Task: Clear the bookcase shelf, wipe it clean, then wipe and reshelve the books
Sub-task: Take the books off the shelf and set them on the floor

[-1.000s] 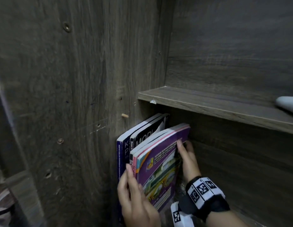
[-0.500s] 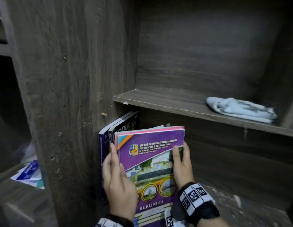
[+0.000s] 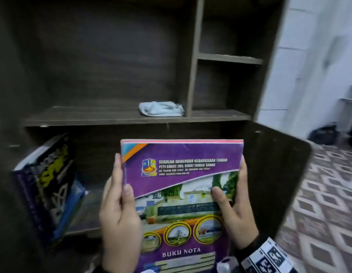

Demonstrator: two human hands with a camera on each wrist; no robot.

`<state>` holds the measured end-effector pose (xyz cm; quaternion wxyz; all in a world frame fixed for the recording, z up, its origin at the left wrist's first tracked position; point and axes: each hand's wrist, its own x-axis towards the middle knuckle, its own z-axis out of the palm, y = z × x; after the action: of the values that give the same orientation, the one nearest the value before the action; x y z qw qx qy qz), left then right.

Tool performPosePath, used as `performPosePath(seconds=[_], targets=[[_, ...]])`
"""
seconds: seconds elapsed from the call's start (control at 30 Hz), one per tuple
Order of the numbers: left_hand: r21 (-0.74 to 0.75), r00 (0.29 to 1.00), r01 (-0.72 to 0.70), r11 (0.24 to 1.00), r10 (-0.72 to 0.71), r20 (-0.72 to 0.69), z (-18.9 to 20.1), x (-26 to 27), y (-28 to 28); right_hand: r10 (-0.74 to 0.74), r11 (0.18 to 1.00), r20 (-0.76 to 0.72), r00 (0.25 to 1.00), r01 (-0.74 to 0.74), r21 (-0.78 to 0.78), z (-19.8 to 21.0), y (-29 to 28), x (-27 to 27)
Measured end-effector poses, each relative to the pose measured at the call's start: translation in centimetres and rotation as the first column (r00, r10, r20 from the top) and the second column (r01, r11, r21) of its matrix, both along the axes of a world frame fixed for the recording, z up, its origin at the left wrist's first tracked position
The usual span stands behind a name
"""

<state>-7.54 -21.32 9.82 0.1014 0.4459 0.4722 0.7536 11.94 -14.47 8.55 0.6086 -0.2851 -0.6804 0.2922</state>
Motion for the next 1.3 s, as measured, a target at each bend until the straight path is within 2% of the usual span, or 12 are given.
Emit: performPosePath(seconds=[0.1, 0.2, 0.33, 0.47, 0.57, 0.67, 0.8, 0.9, 0.97, 1.03, 1.13, 1.3], targets=[[0.014, 0.964, 0.267, 0.964, -0.267, 0.016, 1.6, 5.3, 0.6, -0.233, 0.971, -0.008, 0.973, 0.233, 0.049, 0.7, -2.9, 5.8], [0.02, 0.891, 0.452, 0.892, -0.452, 0.027, 2.1, 11.5, 1.5, -0.449, 0.892, 0.02, 0.893, 0.447, 0.06, 1.0, -5.8, 12.3], [-0.039, 0.825, 0.564, 0.825, -0.564, -0.013, 0.2, 20.4, 3.4, -0.597, 0.802, 0.085, 0.798, 0.596, 0.03, -0.4, -9.3, 20.8], [-0.198, 0.771, 0.624, 0.756, -0.636, 0.001, -4.8, 29.2, 4.5, -0.716, 0.681, 0.181, 0.674, 0.731, -0.032, -4.2, -12.0, 28.1], [-0.369, 0.735, 0.64, 0.674, -0.677, 0.041, -10.1, 33.9, 5.0, -0.716, 0.622, 0.298, 0.631, 0.771, -0.137, -8.6, -12.9, 32.3], [-0.536, 0.696, 0.645, 0.545, -0.708, 0.117, -16.0, 36.2, 5.5, -0.677, 0.541, 0.404, 0.615, 0.788, -0.293, -13.5, -12.7, 34.6], [-0.699, 0.718, 0.577, 0.424, -0.671, 0.186, -22.6, 36.7, 5.5, -0.549, 0.444, 0.474, 0.689, 0.721, -0.533, -20.4, -11.6, 36.3], [-0.757, 0.706, 0.568, 0.322, -0.663, 0.248, -25.6, 36.1, 5.4, -0.476, 0.38, 0.45, 0.755, 0.639, -0.669, -23.8, -10.7, 36.2], [-0.787, 0.699, 0.556, 0.267, -0.663, 0.269, -27.9, 35.7, 5.7, -0.448, 0.319, 0.452, 0.771, 0.61, -0.725, -25.9, -10.3, 36.2], [-0.821, 0.708, 0.52, 0.236, -0.656, 0.26, -29.9, 35.6, 6.1, -0.431, 0.265, 0.476, 0.766, 0.612, -0.745, -27.7, -10.1, 36.3], [-0.856, 0.715, 0.462, 0.231, -0.669, 0.205, -31.2, 36.0, 6.3, -0.422, 0.211, 0.47, 0.775, 0.589, -0.781, -30.3, -10.1, 36.9], [-0.886, 0.747, 0.371, 0.278, -0.656, 0.107, -31.6, 36.5, 5.9, -0.382, 0.142, 0.522, 0.762, 0.607, -0.782, -30.9, -9.4, 37.0]])
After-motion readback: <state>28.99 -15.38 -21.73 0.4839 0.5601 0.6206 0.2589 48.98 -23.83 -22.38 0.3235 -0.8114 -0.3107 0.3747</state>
